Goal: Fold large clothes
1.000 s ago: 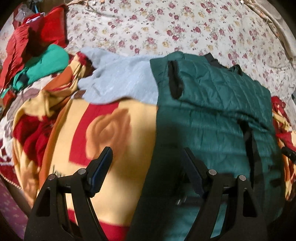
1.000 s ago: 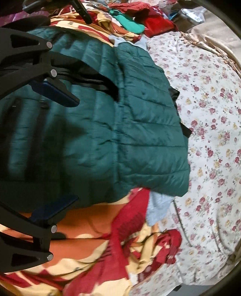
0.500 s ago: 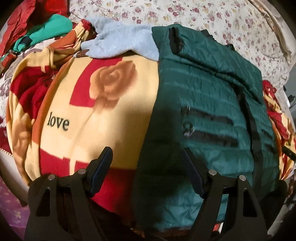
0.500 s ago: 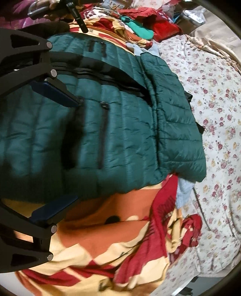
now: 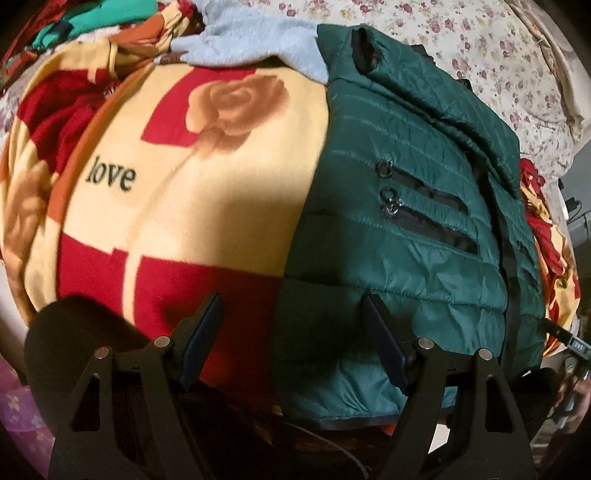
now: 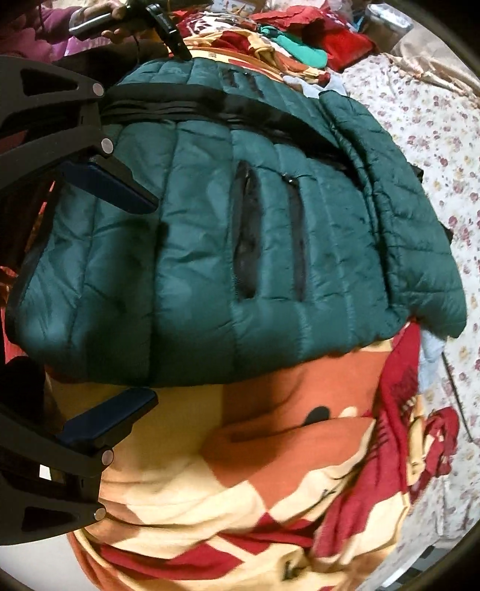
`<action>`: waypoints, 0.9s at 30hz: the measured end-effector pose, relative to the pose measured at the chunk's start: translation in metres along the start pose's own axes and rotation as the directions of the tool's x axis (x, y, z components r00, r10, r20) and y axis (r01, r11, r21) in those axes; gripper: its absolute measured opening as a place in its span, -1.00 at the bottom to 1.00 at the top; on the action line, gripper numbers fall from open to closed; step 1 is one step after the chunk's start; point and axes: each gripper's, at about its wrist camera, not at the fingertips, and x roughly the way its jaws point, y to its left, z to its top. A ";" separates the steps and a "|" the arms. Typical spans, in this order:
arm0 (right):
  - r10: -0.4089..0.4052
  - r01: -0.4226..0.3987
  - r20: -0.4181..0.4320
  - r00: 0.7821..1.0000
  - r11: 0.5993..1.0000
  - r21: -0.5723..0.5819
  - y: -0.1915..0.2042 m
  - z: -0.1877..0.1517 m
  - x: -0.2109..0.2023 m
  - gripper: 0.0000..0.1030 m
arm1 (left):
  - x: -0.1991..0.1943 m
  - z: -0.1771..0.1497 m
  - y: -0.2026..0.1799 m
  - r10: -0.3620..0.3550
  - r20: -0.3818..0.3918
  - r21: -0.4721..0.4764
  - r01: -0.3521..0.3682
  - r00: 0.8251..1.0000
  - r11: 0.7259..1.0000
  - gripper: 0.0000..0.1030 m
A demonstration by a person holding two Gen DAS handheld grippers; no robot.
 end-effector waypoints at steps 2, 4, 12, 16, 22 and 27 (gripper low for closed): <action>0.013 -0.013 -0.011 1.000 1.000 0.008 -0.002 -0.004 0.002 0.82 | 0.001 -0.001 0.000 0.001 0.003 0.004 -0.001 1.000 1.000 0.53; 0.023 -0.023 -0.028 0.999 1.000 0.015 -0.005 -0.008 0.005 0.82 | 0.001 -0.002 -0.002 0.000 0.006 0.010 0.000 1.000 1.000 0.55; 0.092 -0.089 -0.072 0.993 0.995 0.053 -0.012 -0.016 0.016 0.82 | 0.004 -0.004 -0.005 0.007 0.011 0.018 -0.008 1.000 1.000 0.62; 0.103 -0.100 -0.084 0.991 0.994 0.041 -0.008 -0.018 0.019 0.82 | 0.006 -0.004 -0.006 0.005 0.012 0.019 -0.005 1.000 1.000 0.64; 0.156 -0.152 -0.098 0.983 0.987 0.052 -0.003 -0.018 0.021 0.83 | 0.012 -0.011 -0.013 -0.130 -0.070 0.019 0.132 0.989 0.991 0.64; 0.202 -0.204 -0.101 0.974 0.979 -0.006 0.012 -0.021 0.017 0.85 | 0.015 -0.012 -0.013 -0.135 -0.074 0.012 0.136 0.988 0.991 0.64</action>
